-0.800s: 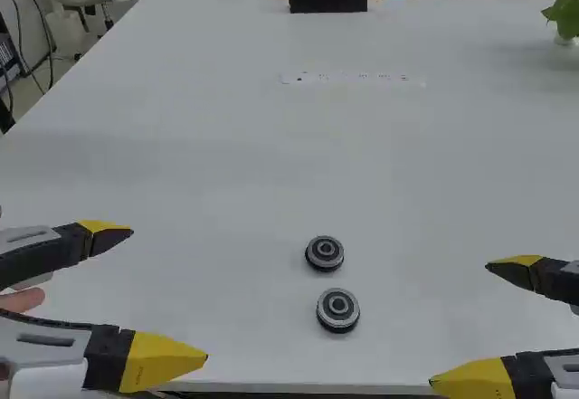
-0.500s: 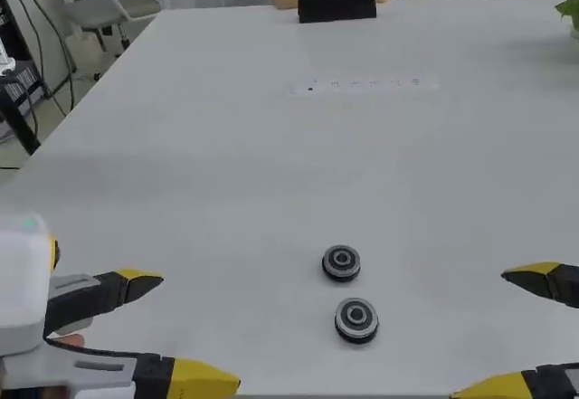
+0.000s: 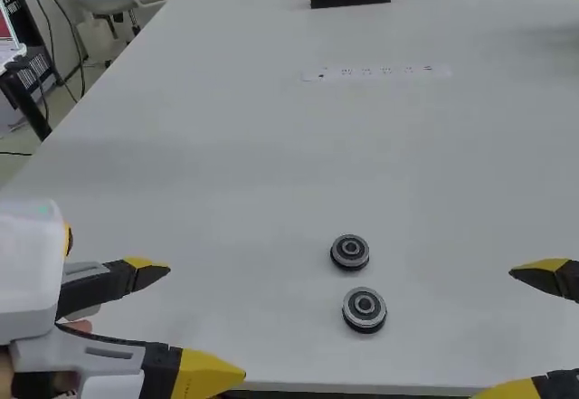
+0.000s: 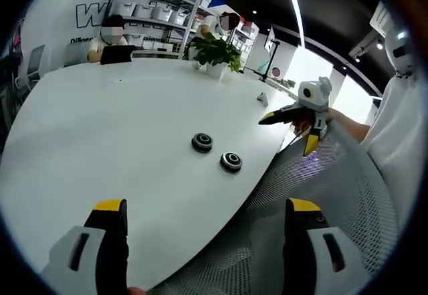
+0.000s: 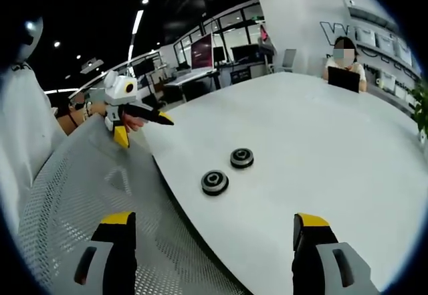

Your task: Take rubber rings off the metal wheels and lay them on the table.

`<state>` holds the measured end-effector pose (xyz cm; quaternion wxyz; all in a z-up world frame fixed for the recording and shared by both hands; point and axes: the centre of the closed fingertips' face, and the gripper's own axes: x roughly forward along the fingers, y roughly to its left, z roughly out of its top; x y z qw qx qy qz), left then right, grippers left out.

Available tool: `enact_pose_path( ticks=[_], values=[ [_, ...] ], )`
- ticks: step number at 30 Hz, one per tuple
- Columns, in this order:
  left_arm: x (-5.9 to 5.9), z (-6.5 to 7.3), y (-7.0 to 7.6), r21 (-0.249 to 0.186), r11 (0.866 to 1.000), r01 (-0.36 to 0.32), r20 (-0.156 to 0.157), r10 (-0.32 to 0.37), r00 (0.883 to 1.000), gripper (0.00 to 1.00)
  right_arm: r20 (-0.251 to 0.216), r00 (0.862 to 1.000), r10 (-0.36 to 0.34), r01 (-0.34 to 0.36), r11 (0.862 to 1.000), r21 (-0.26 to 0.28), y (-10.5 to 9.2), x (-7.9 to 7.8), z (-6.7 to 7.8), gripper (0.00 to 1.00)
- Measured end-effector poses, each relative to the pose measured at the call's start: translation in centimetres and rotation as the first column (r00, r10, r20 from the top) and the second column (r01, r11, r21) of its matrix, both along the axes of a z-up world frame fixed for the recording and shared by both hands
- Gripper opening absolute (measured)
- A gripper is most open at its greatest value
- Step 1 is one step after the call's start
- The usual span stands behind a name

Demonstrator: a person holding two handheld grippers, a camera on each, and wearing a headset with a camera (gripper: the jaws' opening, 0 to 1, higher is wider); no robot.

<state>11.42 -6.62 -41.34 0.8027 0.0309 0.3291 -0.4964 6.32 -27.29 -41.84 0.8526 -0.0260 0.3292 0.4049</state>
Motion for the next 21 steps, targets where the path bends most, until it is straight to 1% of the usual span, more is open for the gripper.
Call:
enact_pose_path(
  ticks=[3, 5, 6, 8, 10, 11, 15, 17, 19, 21],
  values=[
    [0.1, 0.2, -0.1, -0.01, 1.0, -0.004, 0.004, 0.004, 1.0, 0.97, 0.001, 1.0, -0.006, 0.006, 1.0, 0.009, 0.0, 0.1, 0.1, 0.97],
    [0.1, 0.5, -0.2, -0.028, 1.0, -0.006, 0.008, 0.007, 1.0, 0.97, 0.007, 1.0, -0.013, 0.013, 1.0, 0.015, -0.1, 0.2, 0.2, 0.97],
    [0.2, 0.7, -0.3, -0.048, 0.999, -0.008, 0.01, 0.009, 1.0, 0.97, 0.014, 1.0, -0.022, 0.022, 0.999, 0.033, -0.1, 0.4, 0.5, 0.97],
    [0.3, 1.0, -0.3, -0.059, 0.998, -0.01, 0.013, 0.01, 1.0, 0.97, 0.013, 0.999, -0.037, 0.036, 0.998, 0.057, -0.1, 0.5, 0.8, 0.97],
    [0.3, 1.2, -0.2, -0.05, 0.999, -0.003, 0.033, 0.005, 0.999, 0.97, 0.017, 1.0, -0.026, 0.026, 0.999, 0.045, -0.1, 0.4, 0.7, 0.97],
    [0.4, 1.4, -0.1, -0.045, 0.999, -0.001, 0.053, 0.003, 0.999, 0.97, 0.022, 1.0, -0.01, 0.01, 1.0, 0.022, -0.1, 0.3, 0.6, 0.97],
    [0.7, 1.9, 0.0, -0.048, 0.999, 0.003, 0.073, 0.0, 0.997, 0.98, 0.027, 0.998, 0.051, -0.05, 0.998, -0.032, 0.1, -0.2, 0.3, 0.95],
    [0.8, 2.1, 0.0, -0.054, 0.999, 0.003, 0.076, 0.001, 0.997, 0.98, 0.036, 0.998, 0.056, -0.055, 0.998, -0.038, 0.1, -0.1, 0.5, 0.94],
    [0.7, 2.5, 0.0, -0.072, 0.997, 0.01, 0.078, -0.004, 0.997, 0.98, 0.046, 0.998, 0.049, -0.047, 0.998, -0.038, -0.1, 0.1, 0.8, 0.95],
    [0.8, 2.8, 0.2, -0.078, 0.997, 0.004, 0.09, 0.003, 0.996, 0.98, 0.055, 0.998, 0.037, -0.035, 0.999, -0.034, -0.3, 0.3, 1.1, 0.94]
  ],
)
